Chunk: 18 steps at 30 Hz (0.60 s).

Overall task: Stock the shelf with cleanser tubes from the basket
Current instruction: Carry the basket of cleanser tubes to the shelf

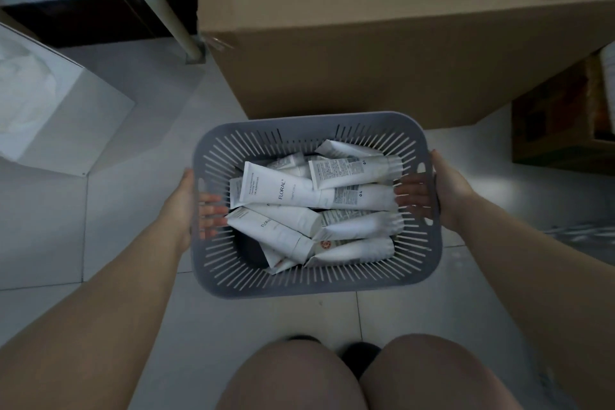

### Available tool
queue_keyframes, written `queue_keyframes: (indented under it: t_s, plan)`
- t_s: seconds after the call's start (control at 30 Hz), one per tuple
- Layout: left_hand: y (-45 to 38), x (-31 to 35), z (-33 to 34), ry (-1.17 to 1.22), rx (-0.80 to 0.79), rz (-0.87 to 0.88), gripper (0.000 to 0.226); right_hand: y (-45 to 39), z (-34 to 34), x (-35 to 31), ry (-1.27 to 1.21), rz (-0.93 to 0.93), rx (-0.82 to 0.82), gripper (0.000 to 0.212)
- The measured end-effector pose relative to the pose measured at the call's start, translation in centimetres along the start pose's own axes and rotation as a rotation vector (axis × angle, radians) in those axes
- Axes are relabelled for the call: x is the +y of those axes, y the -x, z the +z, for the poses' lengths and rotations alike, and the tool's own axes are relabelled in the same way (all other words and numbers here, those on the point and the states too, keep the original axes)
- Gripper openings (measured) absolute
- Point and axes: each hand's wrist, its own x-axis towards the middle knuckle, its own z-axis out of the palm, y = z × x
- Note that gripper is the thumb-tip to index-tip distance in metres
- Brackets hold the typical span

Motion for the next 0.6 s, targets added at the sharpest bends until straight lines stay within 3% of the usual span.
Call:
queue_keyframes:
  t_s: [0.27,0.6]
  plan:
    - [4.7,1.7,-1.9,-0.05,0.018,-0.018,0.079,4.0,-0.3,-0.2,0.009,0.08,0.046,0.074]
    - [24.6,8.9,-7.7,-0.141,-0.012,0.007,0.071,24.7,-2.8,-6.0,-0.118,0.151,0.104,0.072]
